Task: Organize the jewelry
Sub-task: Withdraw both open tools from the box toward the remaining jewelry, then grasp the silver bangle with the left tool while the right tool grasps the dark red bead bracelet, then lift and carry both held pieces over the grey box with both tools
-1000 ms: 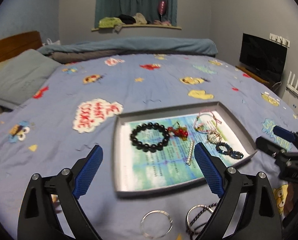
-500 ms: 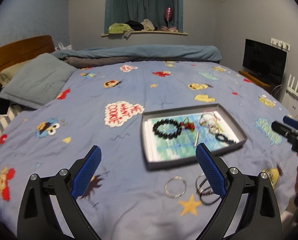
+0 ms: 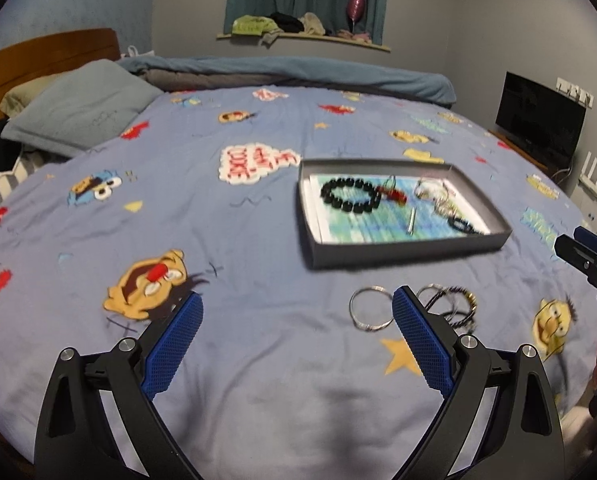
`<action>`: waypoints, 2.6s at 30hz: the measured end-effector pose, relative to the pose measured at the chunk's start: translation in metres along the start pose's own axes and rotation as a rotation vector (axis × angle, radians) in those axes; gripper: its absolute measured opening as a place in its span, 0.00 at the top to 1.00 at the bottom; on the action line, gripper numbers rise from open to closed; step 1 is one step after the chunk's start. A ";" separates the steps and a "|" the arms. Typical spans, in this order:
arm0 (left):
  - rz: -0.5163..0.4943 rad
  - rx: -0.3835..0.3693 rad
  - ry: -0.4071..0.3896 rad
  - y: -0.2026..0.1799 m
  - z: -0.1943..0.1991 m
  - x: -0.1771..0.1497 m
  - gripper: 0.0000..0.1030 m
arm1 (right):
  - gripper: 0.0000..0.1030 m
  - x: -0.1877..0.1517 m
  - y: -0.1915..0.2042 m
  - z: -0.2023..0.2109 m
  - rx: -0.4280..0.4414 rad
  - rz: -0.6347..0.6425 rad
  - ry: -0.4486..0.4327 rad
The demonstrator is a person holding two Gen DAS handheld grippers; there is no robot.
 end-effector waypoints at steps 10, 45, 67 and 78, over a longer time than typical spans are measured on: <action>-0.049 -0.060 0.020 -0.029 -0.029 -0.019 0.08 | 0.09 -0.037 -0.006 -0.036 0.008 0.004 0.068; -0.168 -0.161 0.073 -0.051 -0.079 -0.034 0.55 | 0.45 -0.063 0.082 -0.109 0.175 0.275 0.208; -0.150 -0.175 0.017 -0.041 -0.054 -0.024 0.55 | 0.55 -0.044 0.075 -0.086 0.184 0.230 0.107; -0.097 -0.159 -0.097 -0.042 -0.036 0.057 0.55 | 0.55 0.029 0.039 -0.084 0.121 0.150 0.027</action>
Point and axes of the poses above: each gripper's, at about its wrist camera, not at the fingertips, and z roughly against the way its jaws point, y to its left, x to its top, the point moved 7 cm from there along -z, roughly the way its jaws point, and after that the axes turned 11 degrees about x, right-handed, at the moved point
